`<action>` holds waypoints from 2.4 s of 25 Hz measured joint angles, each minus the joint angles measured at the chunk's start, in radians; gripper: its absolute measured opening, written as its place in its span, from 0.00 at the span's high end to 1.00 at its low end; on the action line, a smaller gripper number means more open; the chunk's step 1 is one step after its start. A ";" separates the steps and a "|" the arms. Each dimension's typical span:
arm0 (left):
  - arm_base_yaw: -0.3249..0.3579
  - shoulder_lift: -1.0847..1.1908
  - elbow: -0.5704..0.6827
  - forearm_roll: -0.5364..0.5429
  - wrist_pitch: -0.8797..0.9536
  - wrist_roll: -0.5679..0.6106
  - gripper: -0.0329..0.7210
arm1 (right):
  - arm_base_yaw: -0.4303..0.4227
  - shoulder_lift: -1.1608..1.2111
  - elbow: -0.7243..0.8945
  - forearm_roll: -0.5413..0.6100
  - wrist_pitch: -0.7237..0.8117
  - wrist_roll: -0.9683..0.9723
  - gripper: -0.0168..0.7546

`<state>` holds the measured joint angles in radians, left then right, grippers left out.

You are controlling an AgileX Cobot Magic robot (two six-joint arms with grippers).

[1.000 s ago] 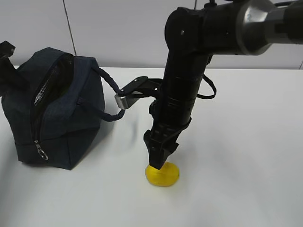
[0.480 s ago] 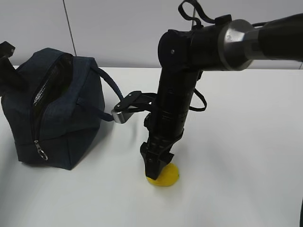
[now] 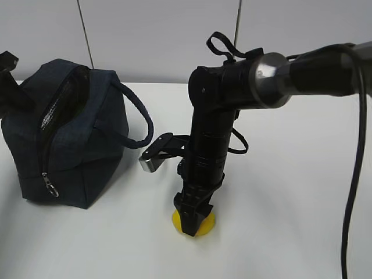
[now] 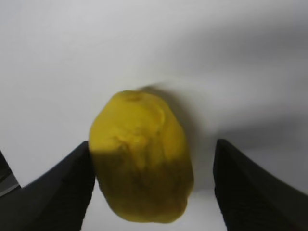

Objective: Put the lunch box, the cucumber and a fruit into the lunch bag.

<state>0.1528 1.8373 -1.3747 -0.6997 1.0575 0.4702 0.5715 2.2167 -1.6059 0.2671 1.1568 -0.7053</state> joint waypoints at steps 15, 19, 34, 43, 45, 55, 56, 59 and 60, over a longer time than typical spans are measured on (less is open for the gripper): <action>0.000 0.000 0.000 0.001 -0.001 0.000 0.96 | 0.000 0.014 0.000 -0.004 0.002 -0.002 0.37; 0.000 0.000 0.000 0.001 -0.001 0.001 0.96 | 0.000 0.014 -0.016 -0.004 0.036 -0.002 0.45; 0.000 0.000 0.000 0.001 -0.002 0.001 0.96 | 0.000 -0.013 -0.093 -0.074 0.046 0.256 0.47; 0.000 0.000 0.000 -0.018 0.009 0.001 0.96 | 0.000 -0.186 -0.093 -0.061 0.060 0.318 0.47; 0.000 0.000 0.000 -0.034 0.025 0.002 0.96 | 0.000 -0.214 -0.111 -0.016 0.065 0.318 0.47; 0.000 0.000 0.000 -0.122 0.107 0.017 0.96 | 0.000 -0.230 -0.253 0.274 0.000 0.318 0.47; 0.000 0.000 0.000 -0.134 0.112 0.022 0.96 | 0.000 -0.230 -0.253 0.304 -0.045 0.318 0.47; 0.000 0.000 0.000 -0.155 0.122 0.034 0.96 | 0.000 -0.230 -0.253 0.368 -0.181 0.319 0.47; 0.000 0.000 0.000 -0.157 0.123 0.036 0.96 | 0.000 -0.230 -0.253 0.385 -0.229 0.319 0.47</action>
<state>0.1528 1.8373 -1.3747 -0.8571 1.1808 0.5058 0.5715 1.9872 -1.8593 0.6519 0.9282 -0.3866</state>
